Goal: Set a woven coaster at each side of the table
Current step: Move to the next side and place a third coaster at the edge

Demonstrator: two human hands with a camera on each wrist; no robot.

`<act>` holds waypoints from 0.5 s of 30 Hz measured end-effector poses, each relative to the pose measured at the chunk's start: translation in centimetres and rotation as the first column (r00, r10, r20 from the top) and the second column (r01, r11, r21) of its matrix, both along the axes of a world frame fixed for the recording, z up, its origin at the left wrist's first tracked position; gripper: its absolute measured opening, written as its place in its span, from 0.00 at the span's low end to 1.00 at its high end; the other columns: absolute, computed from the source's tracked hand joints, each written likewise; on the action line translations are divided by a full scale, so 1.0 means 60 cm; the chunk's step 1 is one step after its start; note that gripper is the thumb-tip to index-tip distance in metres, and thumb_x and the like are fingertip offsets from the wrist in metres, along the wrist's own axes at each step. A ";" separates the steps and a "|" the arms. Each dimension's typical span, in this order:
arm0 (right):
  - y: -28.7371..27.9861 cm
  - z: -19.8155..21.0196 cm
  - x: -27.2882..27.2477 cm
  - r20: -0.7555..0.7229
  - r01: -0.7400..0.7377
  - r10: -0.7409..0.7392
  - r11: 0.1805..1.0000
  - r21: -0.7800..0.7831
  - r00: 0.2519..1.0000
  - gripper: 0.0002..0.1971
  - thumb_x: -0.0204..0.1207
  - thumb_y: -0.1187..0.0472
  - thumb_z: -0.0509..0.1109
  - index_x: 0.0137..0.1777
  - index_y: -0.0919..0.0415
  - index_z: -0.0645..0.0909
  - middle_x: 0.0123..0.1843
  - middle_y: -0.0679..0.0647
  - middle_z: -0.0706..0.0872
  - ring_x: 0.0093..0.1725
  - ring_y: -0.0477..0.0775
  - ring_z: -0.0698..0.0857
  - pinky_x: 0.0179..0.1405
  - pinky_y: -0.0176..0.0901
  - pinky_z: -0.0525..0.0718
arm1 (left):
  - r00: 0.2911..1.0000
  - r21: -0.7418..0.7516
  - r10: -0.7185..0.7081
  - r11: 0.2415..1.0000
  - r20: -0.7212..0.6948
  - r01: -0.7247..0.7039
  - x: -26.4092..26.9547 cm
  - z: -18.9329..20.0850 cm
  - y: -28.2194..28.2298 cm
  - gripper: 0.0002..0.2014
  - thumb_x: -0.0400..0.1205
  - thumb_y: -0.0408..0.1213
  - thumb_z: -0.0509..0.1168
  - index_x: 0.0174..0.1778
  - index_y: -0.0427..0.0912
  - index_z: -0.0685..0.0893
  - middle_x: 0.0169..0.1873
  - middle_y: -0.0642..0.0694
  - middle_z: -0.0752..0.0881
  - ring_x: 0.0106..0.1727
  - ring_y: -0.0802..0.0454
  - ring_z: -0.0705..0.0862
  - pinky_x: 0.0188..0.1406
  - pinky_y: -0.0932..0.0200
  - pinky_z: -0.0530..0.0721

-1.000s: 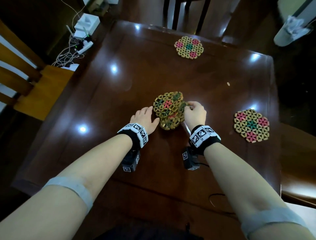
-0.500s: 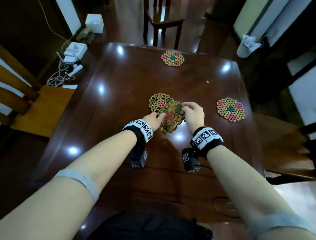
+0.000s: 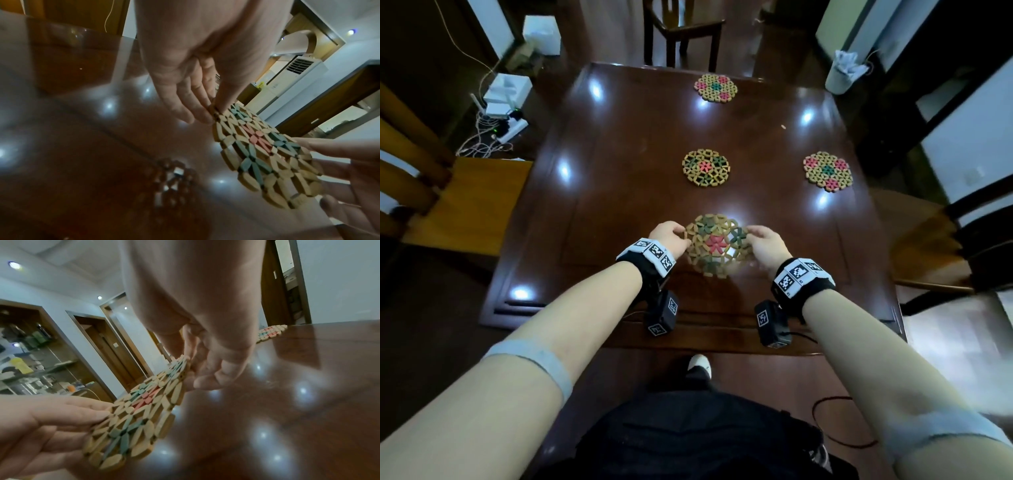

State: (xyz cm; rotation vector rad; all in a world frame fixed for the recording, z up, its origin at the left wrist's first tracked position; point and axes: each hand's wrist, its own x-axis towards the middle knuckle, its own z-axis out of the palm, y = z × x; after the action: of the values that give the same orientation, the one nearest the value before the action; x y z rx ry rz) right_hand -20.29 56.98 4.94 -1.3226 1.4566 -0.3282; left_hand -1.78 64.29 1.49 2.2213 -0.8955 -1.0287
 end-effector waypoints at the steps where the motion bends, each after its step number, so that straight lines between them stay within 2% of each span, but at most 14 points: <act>1: 0.006 -0.003 -0.007 -0.021 -0.019 0.020 1.000 0.023 1.000 0.16 0.80 0.65 0.58 0.65 0.55 0.78 0.38 0.47 0.84 0.31 0.48 0.83 0.28 0.41 0.77 | 1.000 -0.001 -0.006 1.000 0.006 0.006 -0.002 -0.005 0.005 0.21 0.75 0.40 0.72 0.63 0.42 0.82 0.58 0.41 0.88 0.56 0.41 0.87 0.59 0.46 0.86; 3: 0.013 -0.013 -0.016 -0.037 -0.035 0.038 0.997 0.062 0.999 0.17 0.82 0.65 0.57 0.69 0.57 0.75 0.41 0.50 0.84 0.30 0.47 0.82 0.26 0.39 0.75 | 0.999 0.024 -0.031 0.999 0.020 0.031 -0.007 -0.014 0.009 0.21 0.74 0.41 0.73 0.63 0.42 0.83 0.58 0.41 0.88 0.59 0.43 0.86 0.63 0.49 0.83; 6: 0.009 -0.026 -0.022 -0.046 -0.048 0.052 0.996 0.081 0.998 0.20 0.82 0.66 0.55 0.73 0.61 0.71 0.51 0.57 0.84 0.37 0.56 0.84 0.26 0.40 0.74 | 0.998 0.067 -0.045 0.997 0.032 0.043 -0.017 -0.022 0.006 0.20 0.75 0.42 0.72 0.64 0.42 0.84 0.58 0.42 0.89 0.62 0.45 0.86 0.66 0.54 0.80; 9: 0.001 -0.041 -0.028 -0.072 -0.082 0.087 0.994 0.071 0.994 0.19 0.82 0.65 0.57 0.72 0.60 0.72 0.50 0.57 0.83 0.37 0.54 0.81 0.27 0.39 0.74 | 0.999 0.102 -0.030 0.994 0.014 0.028 -0.030 -0.036 0.005 0.19 0.76 0.42 0.71 0.64 0.43 0.85 0.58 0.43 0.89 0.60 0.45 0.87 0.66 0.52 0.82; 12: 0.000 -0.064 -0.038 -0.107 -0.137 0.146 0.986 0.091 0.984 0.20 0.82 0.65 0.57 0.74 0.61 0.71 0.54 0.57 0.82 0.45 0.55 0.80 0.29 0.39 0.75 | 0.997 0.148 -0.079 0.986 0.027 0.074 -0.043 -0.047 0.008 0.19 0.77 0.43 0.70 0.63 0.44 0.84 0.59 0.44 0.89 0.59 0.45 0.87 0.65 0.51 0.82; 13: -0.001 -0.073 -0.042 -0.129 -0.162 0.173 0.982 0.095 0.976 0.22 0.81 0.65 0.58 0.75 0.61 0.70 0.59 0.58 0.82 0.48 0.54 0.79 0.32 0.39 0.77 | 0.994 0.168 -0.101 0.981 0.043 0.092 -0.047 -0.051 0.010 0.18 0.77 0.43 0.69 0.63 0.45 0.84 0.60 0.45 0.89 0.61 0.46 0.86 0.65 0.52 0.81; 15: 0.000 -0.089 -0.052 -0.172 -0.237 0.248 0.968 0.077 0.953 0.24 0.80 0.67 0.58 0.76 0.61 0.70 0.69 0.58 0.80 0.56 0.53 0.79 0.43 0.39 0.80 | 0.986 0.215 -0.145 0.969 0.080 0.125 -0.053 -0.056 0.016 0.19 0.78 0.42 0.67 0.65 0.46 0.83 0.62 0.45 0.87 0.64 0.45 0.84 0.65 0.54 0.81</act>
State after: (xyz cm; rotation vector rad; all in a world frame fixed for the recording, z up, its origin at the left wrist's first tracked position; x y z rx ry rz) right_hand -23.42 57.00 -0.40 -1.4981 1.4205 -0.0055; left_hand -4.99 65.23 -1.89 2.4289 -1.0342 -1.1333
